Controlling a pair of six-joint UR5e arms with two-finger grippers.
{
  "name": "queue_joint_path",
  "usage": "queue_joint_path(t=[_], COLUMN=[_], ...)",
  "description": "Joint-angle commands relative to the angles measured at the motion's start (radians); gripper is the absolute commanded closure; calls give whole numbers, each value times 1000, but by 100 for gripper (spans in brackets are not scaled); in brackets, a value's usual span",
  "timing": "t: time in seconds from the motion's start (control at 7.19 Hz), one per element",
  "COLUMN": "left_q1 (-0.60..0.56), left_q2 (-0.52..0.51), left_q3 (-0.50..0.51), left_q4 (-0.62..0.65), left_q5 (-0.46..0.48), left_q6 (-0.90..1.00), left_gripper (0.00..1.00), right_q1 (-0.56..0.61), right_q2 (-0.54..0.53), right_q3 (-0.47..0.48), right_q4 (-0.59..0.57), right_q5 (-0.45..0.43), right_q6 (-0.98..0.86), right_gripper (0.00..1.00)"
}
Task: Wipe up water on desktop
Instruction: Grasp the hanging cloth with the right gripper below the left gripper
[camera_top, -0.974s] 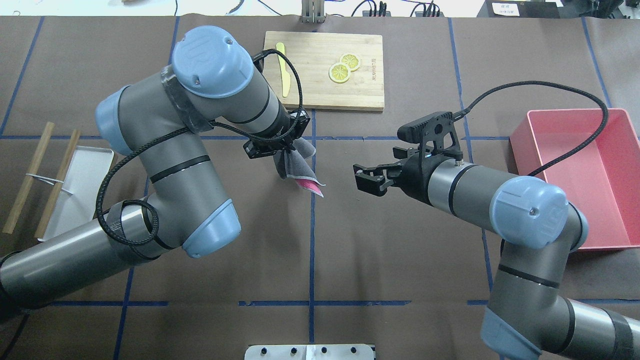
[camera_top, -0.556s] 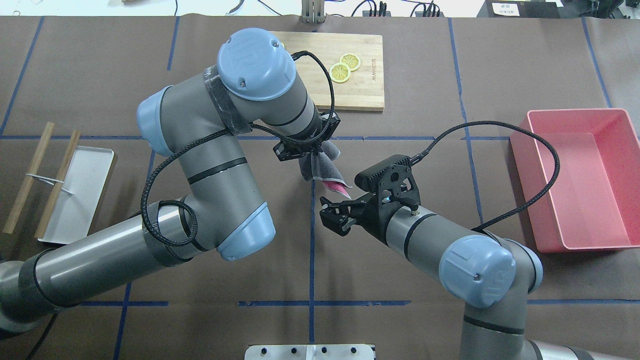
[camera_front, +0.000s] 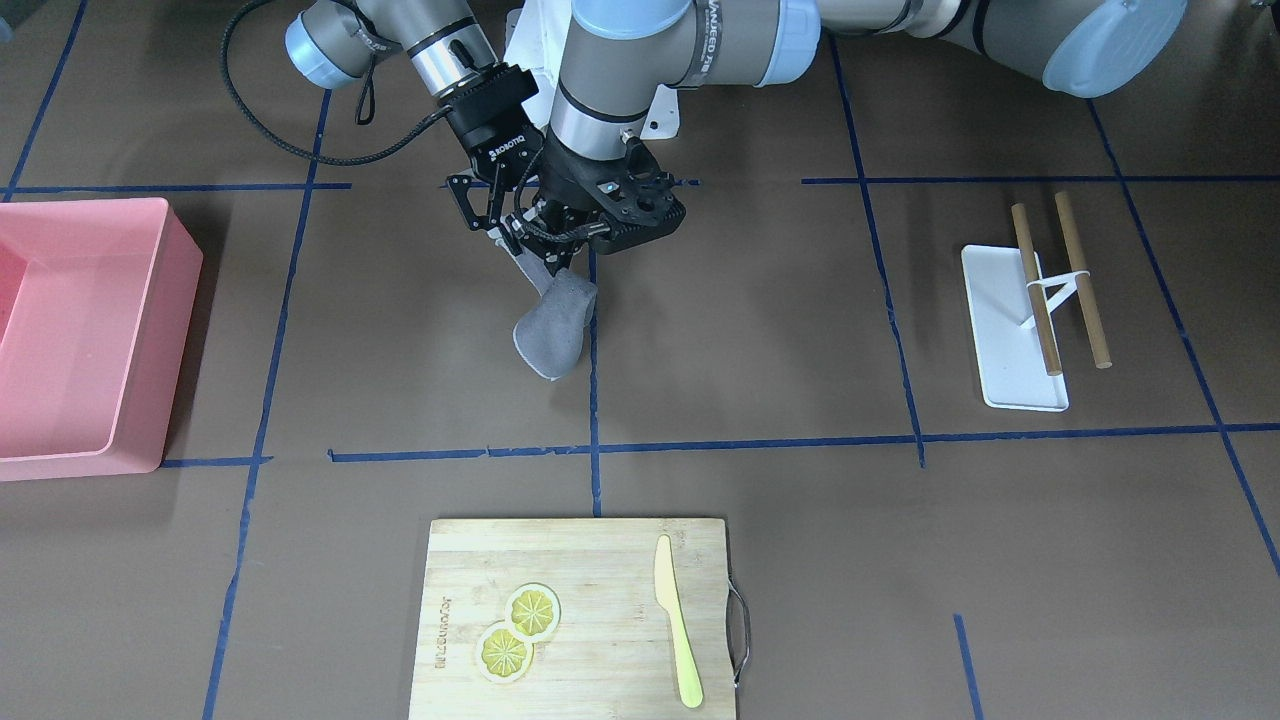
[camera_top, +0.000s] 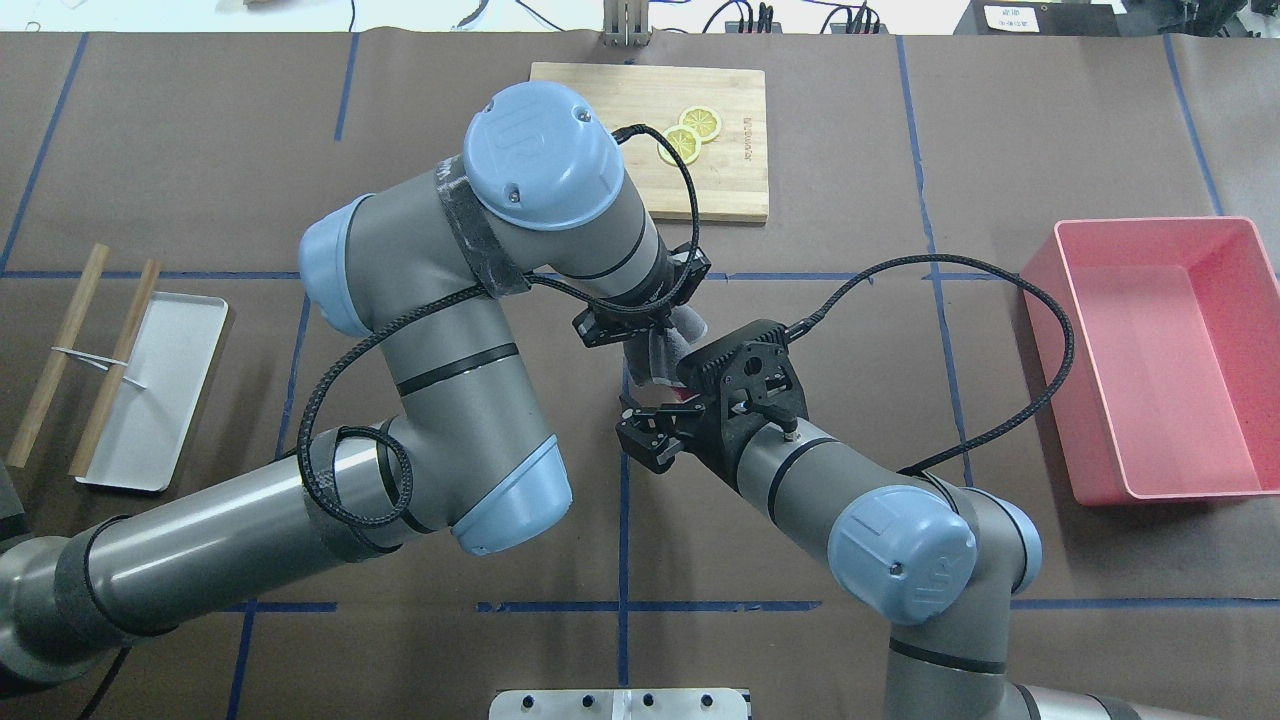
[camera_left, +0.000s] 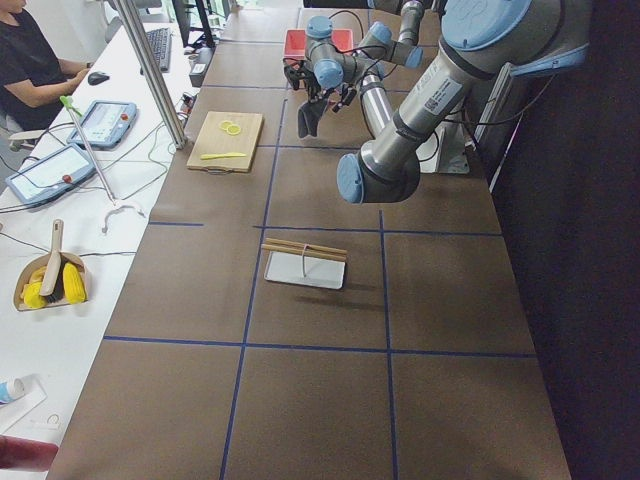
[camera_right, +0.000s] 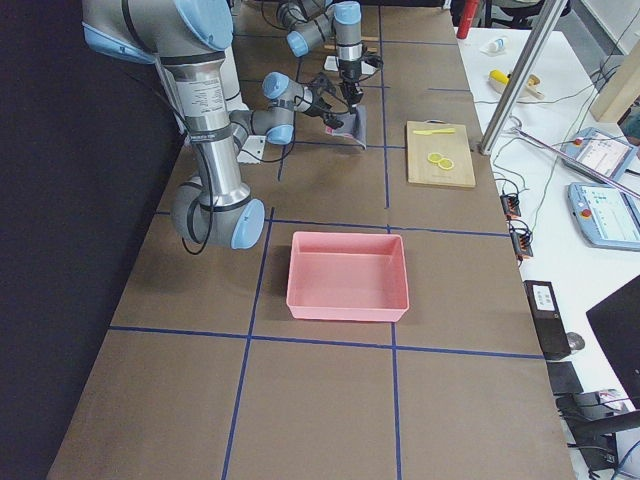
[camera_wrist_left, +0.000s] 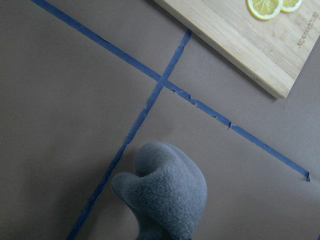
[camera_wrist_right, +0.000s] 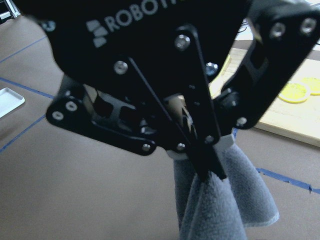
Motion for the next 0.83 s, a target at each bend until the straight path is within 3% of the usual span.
queue_joint_path(t=[0.0,0.28,0.56,0.7], left_q1=[14,30,30,30], left_q2=[3,8,6,6], left_q3=[-22,-42,-43,-42], left_q4=[5,6,6,6], left_q5=[1,1,1,1], left_q6=[-5,-24,-24,-24], left_gripper=[100,100,100,100], right_q1=[0,0,1,1], right_q2=[1,3,9,9], right_q3=[-14,-20,-20,-19], right_q4=[1,2,0,-20], right_q5=[-10,-20,-20,-20], right_q6=[1,1,1,3], right_gripper=[7,10,35,53])
